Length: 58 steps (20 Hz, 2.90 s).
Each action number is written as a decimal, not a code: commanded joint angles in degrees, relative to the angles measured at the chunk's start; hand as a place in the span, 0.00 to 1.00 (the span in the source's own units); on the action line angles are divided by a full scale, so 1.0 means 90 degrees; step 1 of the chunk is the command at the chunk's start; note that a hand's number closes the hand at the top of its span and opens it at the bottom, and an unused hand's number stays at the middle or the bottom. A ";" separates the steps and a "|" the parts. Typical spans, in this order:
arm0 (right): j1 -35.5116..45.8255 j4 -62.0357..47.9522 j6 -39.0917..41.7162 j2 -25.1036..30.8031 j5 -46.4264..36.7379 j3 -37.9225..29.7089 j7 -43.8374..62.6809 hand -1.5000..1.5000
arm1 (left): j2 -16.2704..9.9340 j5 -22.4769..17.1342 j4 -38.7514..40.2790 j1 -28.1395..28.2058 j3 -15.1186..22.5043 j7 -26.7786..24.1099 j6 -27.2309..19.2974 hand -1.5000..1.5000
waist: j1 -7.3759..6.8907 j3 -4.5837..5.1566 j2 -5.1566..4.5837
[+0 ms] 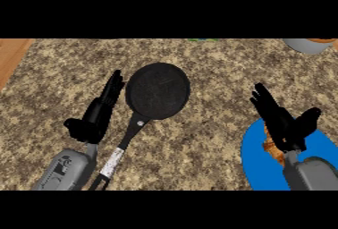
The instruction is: Pick the squash from the plate and place it in the pan
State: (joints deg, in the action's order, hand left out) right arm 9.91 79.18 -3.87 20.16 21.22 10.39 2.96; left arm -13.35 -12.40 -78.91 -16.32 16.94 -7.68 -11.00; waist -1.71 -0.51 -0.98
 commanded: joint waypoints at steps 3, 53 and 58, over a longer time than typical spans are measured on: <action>-0.0026 0.0558 0.0170 0.0750 0.0317 -0.0922 -0.0001 0.00 | -0.0731 0.0559 0.0161 0.0585 -0.0228 0.0440 -0.0368 0.50 | 0.0241 0.0055 0.0137; -0.0107 0.3057 0.3180 0.4532 -0.0140 0.0055 0.6652 0.00 | -0.1104 0.1170 -0.0864 0.1935 -0.0794 0.1402 0.0058 0.50 | 0.0083 0.0064 0.0086; -0.0299 0.2955 0.3360 0.4420 -0.0161 0.0072 0.6515 0.00 | -0.1167 0.1282 -0.1352 0.2019 -0.0896 0.1762 0.0113 0.50 | 0.0148 0.0059 0.0105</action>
State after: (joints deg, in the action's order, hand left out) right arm 6.41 106.48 22.71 61.28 20.46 9.47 56.70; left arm -22.97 -0.06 -90.67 2.65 10.96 7.50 -11.72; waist -0.59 0.04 -0.05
